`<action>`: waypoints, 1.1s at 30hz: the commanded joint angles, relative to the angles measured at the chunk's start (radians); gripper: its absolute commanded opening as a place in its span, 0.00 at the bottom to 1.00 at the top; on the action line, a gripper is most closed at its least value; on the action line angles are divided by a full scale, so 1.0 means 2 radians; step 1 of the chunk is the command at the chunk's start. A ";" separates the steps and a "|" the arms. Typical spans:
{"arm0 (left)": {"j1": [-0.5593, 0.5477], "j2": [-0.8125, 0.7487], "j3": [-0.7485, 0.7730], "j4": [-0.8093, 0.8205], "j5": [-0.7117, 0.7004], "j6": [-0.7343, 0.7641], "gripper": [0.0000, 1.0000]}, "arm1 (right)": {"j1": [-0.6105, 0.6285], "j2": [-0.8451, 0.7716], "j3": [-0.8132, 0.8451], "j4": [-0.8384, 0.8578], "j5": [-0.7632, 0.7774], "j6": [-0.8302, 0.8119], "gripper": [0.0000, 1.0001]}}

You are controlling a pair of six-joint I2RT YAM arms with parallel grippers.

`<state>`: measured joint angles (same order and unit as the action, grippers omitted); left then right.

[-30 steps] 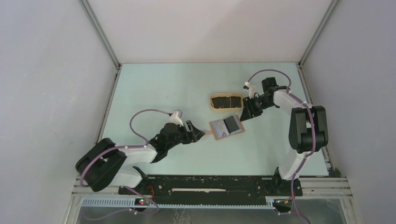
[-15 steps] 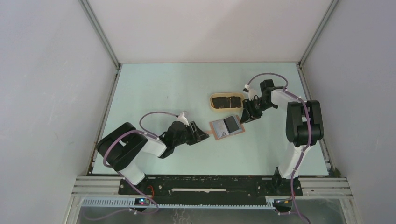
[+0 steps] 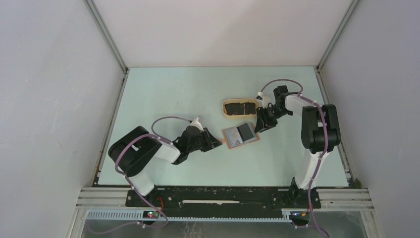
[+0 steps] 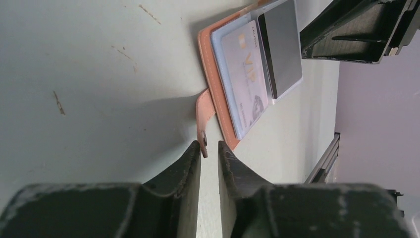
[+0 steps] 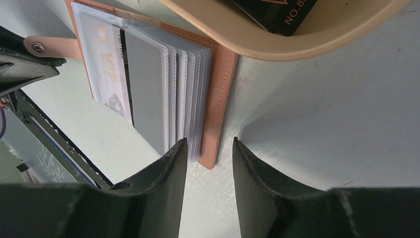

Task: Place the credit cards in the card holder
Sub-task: Close the card holder at the center of the board.

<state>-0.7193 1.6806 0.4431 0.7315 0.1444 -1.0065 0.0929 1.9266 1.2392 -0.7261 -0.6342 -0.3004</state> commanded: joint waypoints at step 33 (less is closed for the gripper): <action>-0.052 -0.070 0.160 -0.118 0.053 0.066 0.00 | 0.119 0.001 0.059 -0.079 -0.041 -0.026 0.37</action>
<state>-0.7986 1.4742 0.6472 0.5083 0.1909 -0.9092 0.3462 1.9652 1.3182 -0.8608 -0.6731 -0.3363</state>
